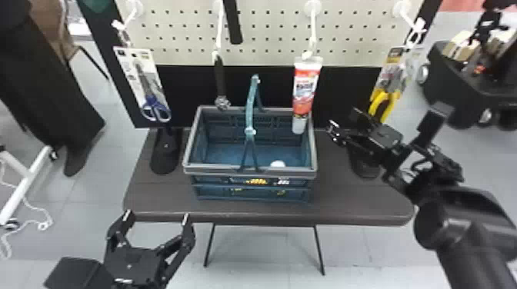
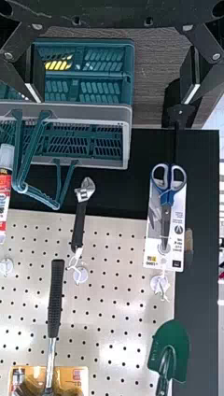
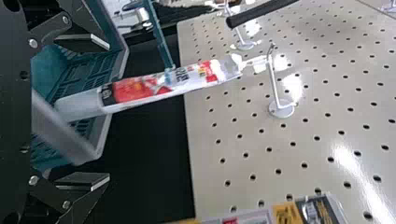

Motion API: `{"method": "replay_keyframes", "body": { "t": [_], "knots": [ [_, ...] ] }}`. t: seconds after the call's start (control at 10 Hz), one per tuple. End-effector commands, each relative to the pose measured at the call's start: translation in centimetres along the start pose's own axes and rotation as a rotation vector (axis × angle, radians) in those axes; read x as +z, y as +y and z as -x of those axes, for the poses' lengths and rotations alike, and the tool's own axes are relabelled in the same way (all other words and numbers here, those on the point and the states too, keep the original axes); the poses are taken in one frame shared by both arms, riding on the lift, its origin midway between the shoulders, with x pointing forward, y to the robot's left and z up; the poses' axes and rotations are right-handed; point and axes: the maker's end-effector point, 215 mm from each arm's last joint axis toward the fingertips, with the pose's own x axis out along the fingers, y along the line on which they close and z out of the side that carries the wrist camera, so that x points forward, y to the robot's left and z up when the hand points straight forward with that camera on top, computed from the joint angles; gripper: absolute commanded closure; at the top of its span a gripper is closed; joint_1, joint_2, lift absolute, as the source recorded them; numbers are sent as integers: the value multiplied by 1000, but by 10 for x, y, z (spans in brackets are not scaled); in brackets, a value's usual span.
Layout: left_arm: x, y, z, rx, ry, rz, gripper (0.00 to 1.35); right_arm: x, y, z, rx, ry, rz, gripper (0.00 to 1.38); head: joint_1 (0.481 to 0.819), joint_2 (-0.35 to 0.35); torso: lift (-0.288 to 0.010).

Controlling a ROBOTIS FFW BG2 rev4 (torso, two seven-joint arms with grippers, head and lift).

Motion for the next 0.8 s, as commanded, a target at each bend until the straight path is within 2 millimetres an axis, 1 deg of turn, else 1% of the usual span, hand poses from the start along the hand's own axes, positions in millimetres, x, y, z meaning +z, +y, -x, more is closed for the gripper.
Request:
{"method": "replay_keyframes", "body": {
  "t": [0.0,0.2,0.3,0.4,0.5,0.6,0.7],
  "knots": [
    [0,-1,-1,-2,0,-1,202,9,8,-23,57,5,-11,295,819,8,-100],
    [-1,0,-2,-3,1,-3,202,7,21,-53,137,17,-75,295,819,8,-100],
    [-2,-2,-2,-6,2,-2,202,9,25,-67,174,43,-76,295,819,8,-100],
    [-1,-3,-4,-10,-1,-1,203,16,28,-79,209,56,-78,295,819,8,-100],
    [-1,-5,-5,-16,-2,0,202,29,36,-92,249,63,-67,295,819,8,-100],
    [-2,-5,-6,-15,-2,1,202,38,47,-102,290,69,-56,295,819,8,-100],
    [-2,-5,-6,-16,-1,1,202,37,51,-105,304,82,-51,298,819,8,-100]
  ]
}}
